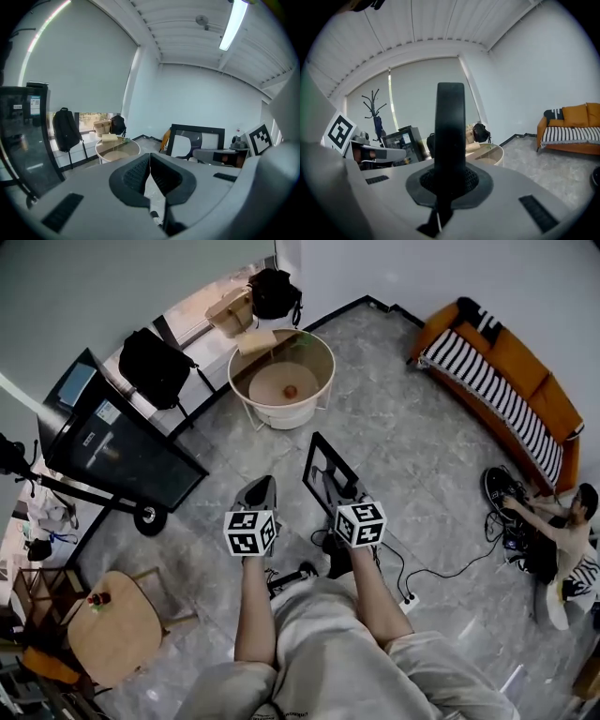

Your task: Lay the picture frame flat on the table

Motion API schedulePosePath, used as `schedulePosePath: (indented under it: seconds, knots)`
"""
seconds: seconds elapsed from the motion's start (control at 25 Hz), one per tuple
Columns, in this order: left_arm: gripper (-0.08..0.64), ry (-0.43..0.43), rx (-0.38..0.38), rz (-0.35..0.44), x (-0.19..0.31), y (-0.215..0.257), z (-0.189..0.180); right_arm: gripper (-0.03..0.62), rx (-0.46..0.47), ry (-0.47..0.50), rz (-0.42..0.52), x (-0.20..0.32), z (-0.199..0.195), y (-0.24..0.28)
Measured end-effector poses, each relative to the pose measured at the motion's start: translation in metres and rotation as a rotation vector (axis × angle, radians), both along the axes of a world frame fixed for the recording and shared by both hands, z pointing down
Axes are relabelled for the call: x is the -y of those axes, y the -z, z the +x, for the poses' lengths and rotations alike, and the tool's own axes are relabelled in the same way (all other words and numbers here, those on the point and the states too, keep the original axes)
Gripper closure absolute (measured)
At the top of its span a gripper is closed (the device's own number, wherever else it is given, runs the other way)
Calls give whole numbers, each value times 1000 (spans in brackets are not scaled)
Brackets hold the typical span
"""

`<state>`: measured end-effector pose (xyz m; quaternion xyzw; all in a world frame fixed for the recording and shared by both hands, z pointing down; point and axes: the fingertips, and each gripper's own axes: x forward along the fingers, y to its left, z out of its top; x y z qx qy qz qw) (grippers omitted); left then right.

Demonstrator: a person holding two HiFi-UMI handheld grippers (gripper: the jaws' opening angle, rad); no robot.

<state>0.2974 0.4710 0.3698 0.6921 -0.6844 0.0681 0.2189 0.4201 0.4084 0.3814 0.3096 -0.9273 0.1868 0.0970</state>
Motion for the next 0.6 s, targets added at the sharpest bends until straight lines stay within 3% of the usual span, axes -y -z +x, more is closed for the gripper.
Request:
schedulePosePath:
  seconds: [0.2, 0.44, 0.6]
  knots:
    - [538, 22, 19, -12, 4, -4, -26, 552, 16, 31, -10, 12, -26, -7]
    - [538, 97, -19, -24, 21, -17, -85, 552, 4, 83, -50, 32, -79, -31]
    - [538, 118, -8, -32, 42, -10, -128, 552, 49, 69, -100, 62, -123, -35]
